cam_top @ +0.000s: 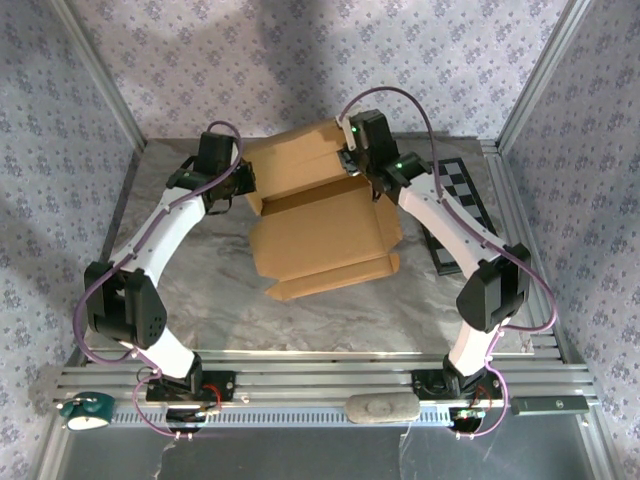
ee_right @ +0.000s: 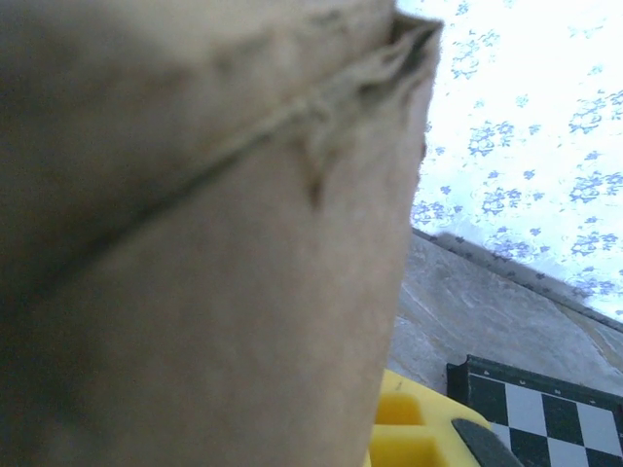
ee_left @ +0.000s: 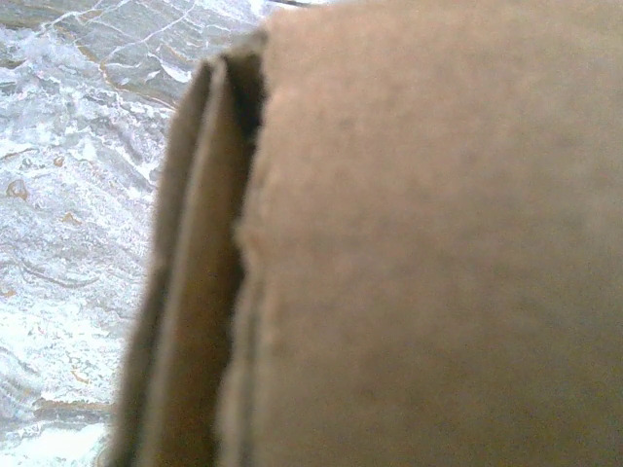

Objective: Fold the paper box

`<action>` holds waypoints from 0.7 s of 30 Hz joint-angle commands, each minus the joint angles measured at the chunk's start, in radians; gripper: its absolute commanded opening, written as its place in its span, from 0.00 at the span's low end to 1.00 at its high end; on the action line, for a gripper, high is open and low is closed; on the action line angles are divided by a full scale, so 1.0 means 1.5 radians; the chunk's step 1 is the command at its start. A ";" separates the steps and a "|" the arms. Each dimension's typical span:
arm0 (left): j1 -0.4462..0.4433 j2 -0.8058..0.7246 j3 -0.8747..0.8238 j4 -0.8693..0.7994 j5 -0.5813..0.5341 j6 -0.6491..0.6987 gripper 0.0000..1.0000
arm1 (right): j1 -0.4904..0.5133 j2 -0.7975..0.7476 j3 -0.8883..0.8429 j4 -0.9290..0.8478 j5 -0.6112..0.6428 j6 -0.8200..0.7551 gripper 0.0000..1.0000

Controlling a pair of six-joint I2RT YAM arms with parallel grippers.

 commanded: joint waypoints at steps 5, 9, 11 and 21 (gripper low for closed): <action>-0.028 -0.039 0.050 -0.048 -0.011 0.013 0.00 | -0.033 0.003 0.043 -0.080 -0.111 -0.055 0.14; -0.031 -0.033 0.058 -0.058 -0.017 0.014 0.00 | -0.043 -0.008 0.049 -0.082 -0.143 -0.043 0.26; -0.031 -0.034 0.058 -0.059 -0.020 0.015 0.00 | -0.049 -0.015 0.048 -0.080 -0.152 -0.039 0.29; -0.033 -0.026 0.057 -0.060 -0.020 0.016 0.00 | -0.068 -0.042 0.054 -0.079 -0.176 -0.024 0.43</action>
